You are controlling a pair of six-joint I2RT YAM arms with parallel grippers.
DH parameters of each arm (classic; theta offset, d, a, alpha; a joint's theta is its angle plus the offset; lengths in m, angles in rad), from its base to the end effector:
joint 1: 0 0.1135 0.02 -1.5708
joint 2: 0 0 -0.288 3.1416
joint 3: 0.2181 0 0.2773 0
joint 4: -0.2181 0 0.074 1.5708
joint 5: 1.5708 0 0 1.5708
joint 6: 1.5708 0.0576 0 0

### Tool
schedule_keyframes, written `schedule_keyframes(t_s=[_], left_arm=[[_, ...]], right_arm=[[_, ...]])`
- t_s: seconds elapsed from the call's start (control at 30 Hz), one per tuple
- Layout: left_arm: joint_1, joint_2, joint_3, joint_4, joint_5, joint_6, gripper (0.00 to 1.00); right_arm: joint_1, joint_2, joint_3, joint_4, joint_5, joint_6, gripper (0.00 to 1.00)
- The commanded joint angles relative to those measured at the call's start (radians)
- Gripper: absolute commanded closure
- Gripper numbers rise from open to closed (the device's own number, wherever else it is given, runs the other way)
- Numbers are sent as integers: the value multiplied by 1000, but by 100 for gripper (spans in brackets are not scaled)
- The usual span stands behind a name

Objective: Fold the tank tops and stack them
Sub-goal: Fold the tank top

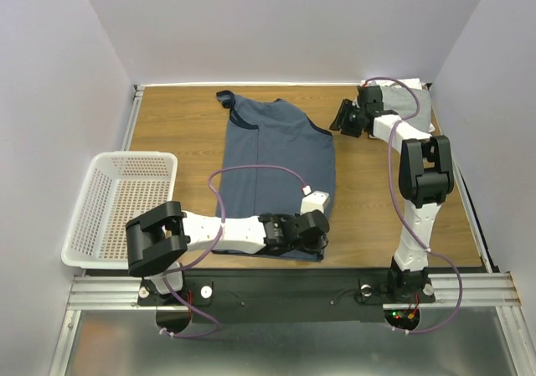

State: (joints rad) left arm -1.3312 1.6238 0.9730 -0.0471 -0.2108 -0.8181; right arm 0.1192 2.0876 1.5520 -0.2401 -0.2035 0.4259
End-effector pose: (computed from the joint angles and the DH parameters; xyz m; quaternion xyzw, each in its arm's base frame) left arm 0.1035 -0.3729 0.2011 0.1857 0.8830 -0.3243 0.2840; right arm 0.5138 0.0733 0.1860 0.1013 0.9125 0.1939 0.3457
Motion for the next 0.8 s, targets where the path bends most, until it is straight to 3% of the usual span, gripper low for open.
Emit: schedule_keyframes(t_s=[0.0, 0.63, 0.77], left_arm=[[-2, -64, -31, 41, 14, -32, 100], [9, -212, -154, 69, 13, -87, 100], [9, -219, -157, 69, 14, -85, 100]], right_arm=[[5, 12, -43, 58, 1, 1, 49], [53, 49, -59, 114, -33, 76, 50], [56, 52, -72, 130, -27, 103, 58]])
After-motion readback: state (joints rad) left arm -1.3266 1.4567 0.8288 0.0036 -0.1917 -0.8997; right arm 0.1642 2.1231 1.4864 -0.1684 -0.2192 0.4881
